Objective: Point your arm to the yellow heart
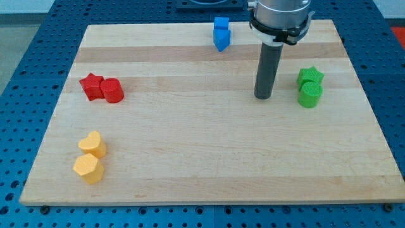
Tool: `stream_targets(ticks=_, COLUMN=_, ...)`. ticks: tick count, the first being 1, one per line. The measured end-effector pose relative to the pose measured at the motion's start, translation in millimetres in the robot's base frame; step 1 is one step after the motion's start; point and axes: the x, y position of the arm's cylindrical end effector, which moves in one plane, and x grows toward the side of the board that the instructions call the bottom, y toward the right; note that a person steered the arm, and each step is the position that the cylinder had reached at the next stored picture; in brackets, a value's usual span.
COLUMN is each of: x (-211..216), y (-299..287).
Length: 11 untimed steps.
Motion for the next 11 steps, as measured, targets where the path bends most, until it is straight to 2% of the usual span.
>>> stream_targets(ticks=4, x=62.4, y=-24.6)
stream_targets(ticks=5, x=66.2, y=-25.2)
stream_targets(ticks=6, x=64.7, y=-79.9)
stream_targets(ticks=9, x=64.7, y=-306.4)
stream_targets(ticks=10, x=64.7, y=-311.4)
stream_targets(ticks=11, x=94.6, y=-327.5)
